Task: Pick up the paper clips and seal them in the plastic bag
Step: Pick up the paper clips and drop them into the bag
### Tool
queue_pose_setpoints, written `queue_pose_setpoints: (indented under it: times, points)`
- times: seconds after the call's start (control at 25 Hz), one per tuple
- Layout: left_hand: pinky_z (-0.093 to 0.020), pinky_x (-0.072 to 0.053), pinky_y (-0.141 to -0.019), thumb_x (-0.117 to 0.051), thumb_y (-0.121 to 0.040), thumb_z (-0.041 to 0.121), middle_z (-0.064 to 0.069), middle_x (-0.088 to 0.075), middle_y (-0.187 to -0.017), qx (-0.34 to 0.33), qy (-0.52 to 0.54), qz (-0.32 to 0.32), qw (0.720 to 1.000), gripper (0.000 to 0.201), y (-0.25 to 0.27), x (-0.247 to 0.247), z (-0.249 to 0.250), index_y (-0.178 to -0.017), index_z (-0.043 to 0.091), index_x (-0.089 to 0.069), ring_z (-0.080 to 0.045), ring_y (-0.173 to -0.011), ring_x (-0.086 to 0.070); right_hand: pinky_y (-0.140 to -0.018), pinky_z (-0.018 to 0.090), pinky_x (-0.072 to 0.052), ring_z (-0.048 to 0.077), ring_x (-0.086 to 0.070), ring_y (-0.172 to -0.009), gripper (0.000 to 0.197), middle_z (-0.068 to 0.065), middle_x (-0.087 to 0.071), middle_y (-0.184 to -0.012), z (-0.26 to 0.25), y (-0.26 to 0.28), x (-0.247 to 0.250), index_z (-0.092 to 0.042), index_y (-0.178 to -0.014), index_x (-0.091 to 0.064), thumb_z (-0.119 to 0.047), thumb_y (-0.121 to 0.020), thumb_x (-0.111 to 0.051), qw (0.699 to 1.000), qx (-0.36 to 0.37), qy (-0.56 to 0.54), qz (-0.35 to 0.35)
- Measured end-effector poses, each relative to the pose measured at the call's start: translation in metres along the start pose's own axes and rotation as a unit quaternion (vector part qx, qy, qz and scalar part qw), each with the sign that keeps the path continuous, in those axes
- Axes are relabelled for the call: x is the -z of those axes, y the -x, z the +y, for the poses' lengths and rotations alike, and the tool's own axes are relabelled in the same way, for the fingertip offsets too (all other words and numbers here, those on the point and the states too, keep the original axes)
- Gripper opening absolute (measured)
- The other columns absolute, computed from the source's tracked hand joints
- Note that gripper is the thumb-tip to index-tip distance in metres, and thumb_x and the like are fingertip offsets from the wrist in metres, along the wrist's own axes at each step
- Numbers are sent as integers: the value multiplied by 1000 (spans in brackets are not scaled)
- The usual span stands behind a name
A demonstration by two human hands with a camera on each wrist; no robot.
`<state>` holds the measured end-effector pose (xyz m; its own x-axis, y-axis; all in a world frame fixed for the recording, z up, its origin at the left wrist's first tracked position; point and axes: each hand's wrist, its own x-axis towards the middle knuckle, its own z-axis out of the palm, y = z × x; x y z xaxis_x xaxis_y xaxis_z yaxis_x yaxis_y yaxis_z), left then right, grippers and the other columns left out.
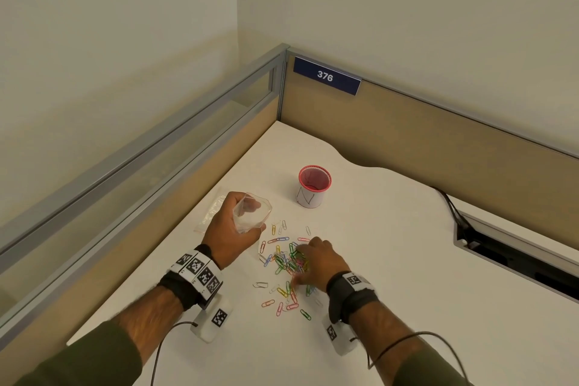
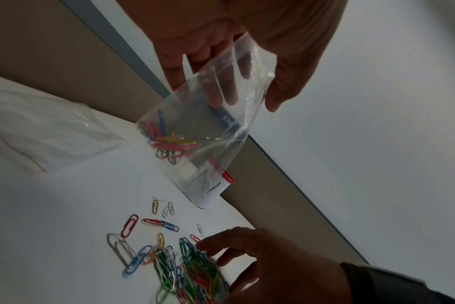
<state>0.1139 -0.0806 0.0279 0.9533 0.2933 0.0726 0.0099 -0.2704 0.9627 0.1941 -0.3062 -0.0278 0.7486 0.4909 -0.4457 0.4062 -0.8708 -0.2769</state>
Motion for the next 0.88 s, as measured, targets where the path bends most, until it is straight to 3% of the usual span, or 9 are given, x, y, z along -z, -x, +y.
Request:
queue_pose_setpoints:
  times: [0.08,0.2,0.28,0.44,0.56,0.72,0.88]
  points:
    - [-19,-47,-94,-82,-78,7,2,-66,-116,-3,-2,4,1000,53,-1,1,0,-119,18,-51,-13,-117,-62,-96,43,-48,26,-43,-122,61,4,-46,-130,-7,-1,-6,-25,-133,-47,-44,-79,-70,999,19,49,1]
    - [-19,-47,-93,-82,-78,7,3,-66,-115,-6,-6,8,1000,54,-1,1,-2,-120,19,-51,-11,-116,-63,-92,38,-50,28,-52,-112,29,10,-52,-121,-11,-7,-9,-15,-120,-55,-26,-93,-53,996,11,77,49]
    - [-19,-48,-94,-82,-78,8,4,-66,-115,-5,-9,6,1000,53,-1,1,-3,-119,20,-51,-10,-116,-63,-89,35,-51,28,-57,-105,22,12,-57,-116,-12,-8,-6,-11,-111,-59,-21,-94,-50,995,-6,72,69]
    - [-18,-47,-92,-82,-78,8,5,-66,-114,-1,-14,3,1000,51,-2,0,-3,-118,19,-51,-9,-115,-62,-86,33,-53,24,-63,-95,15,8,-67,-105,-5,-6,5,-11,-98,-67,-18,-91,-55,993,-63,-33,98]
    - [-13,-45,-89,-82,-78,9,4,-66,-114,4,-15,5,1000,51,0,-1,-5,-117,20,-51,-8,-115,-62,-81,38,-57,21,-66,-82,7,7,-72,-89,-2,4,25,-10,-83,-70,-14,-85,-64,976,-75,-153,134]
    - [-18,-47,-94,-82,-78,12,3,-66,-115,7,-18,-3,1000,50,3,-6,-9,-115,23,-50,-9,-116,-62,-73,35,-61,20,-69,-70,5,8,-73,-77,-24,34,78,-6,-80,-72,-11,-82,-72,937,-18,-292,190]
    - [-27,-51,-97,-82,-78,15,4,-65,-115,7,-29,-11,1000,50,3,-11,-5,-116,23,-50,-9,-115,-62,-68,22,-60,9,-69,-64,4,0,-73,-74,-63,55,130,-11,-85,-73,-15,-83,-73,922,73,-323,200]
